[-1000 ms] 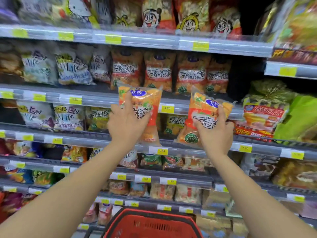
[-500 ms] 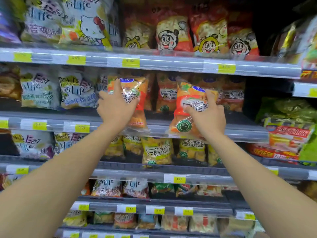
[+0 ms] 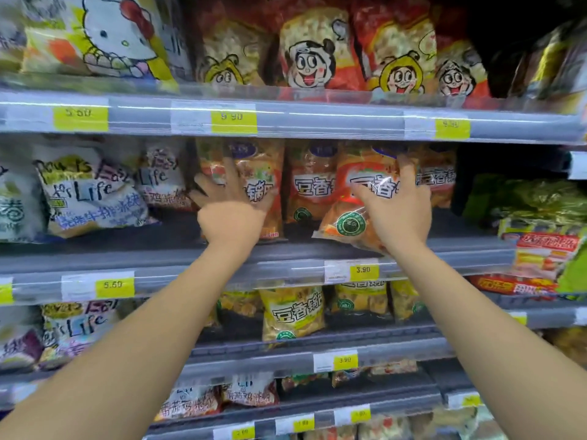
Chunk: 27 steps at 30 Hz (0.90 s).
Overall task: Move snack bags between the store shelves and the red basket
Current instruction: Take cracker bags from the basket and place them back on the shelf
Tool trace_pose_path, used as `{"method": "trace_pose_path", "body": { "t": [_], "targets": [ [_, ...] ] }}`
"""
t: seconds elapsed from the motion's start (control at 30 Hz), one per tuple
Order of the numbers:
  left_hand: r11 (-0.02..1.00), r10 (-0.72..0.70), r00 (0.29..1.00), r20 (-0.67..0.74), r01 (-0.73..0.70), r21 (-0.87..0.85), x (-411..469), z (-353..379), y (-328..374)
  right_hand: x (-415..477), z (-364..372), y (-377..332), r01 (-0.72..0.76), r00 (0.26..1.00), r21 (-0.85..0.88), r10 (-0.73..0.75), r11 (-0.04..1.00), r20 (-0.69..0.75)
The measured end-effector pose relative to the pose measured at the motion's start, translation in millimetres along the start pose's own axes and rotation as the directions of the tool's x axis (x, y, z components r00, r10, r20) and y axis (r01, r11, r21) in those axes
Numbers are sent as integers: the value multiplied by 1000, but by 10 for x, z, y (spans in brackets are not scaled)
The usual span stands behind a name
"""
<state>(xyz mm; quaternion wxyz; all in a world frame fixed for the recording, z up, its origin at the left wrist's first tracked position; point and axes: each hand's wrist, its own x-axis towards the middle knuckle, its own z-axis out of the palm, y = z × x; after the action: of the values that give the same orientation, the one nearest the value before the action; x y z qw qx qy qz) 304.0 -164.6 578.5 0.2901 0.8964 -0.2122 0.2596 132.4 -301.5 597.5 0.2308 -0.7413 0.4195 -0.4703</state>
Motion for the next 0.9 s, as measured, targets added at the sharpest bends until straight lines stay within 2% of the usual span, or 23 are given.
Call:
{"method": "trace_pose_path", "body": {
  "t": [0.2,0.4,0.5,0.57,0.63,0.77,0.9],
  "targets": [
    [1000,-23,1000,2,23,5,6,-4,56,120,-47,190,76,992,-83,-84,994,-91],
    [992,-126,992,18,126,10,-83,47,217,419,-277,646,105,967,-145,-135,984,-215],
    [972,-233,973,11,233,-28,-148,54,378,600,-438,870,98,969,-159,-131,982,-212],
    [955,-297,955,7,297,10,-202,40,513,706,-553,1001,96,974,-161,-126,982,-188],
    [946,-321,945,-65,323,24,-253,25,650,819,-657,1115,83,981,-152,-107,985,-160],
    [962,-263,954,-142,271,41,-374,12,980,1073,-795,1284,55,993,-143,-70,988,-99],
    [992,-41,994,-102,53,117,-546,94,1393,1251,-816,1335,68,997,-133,-73,989,-38]
  ]
}}
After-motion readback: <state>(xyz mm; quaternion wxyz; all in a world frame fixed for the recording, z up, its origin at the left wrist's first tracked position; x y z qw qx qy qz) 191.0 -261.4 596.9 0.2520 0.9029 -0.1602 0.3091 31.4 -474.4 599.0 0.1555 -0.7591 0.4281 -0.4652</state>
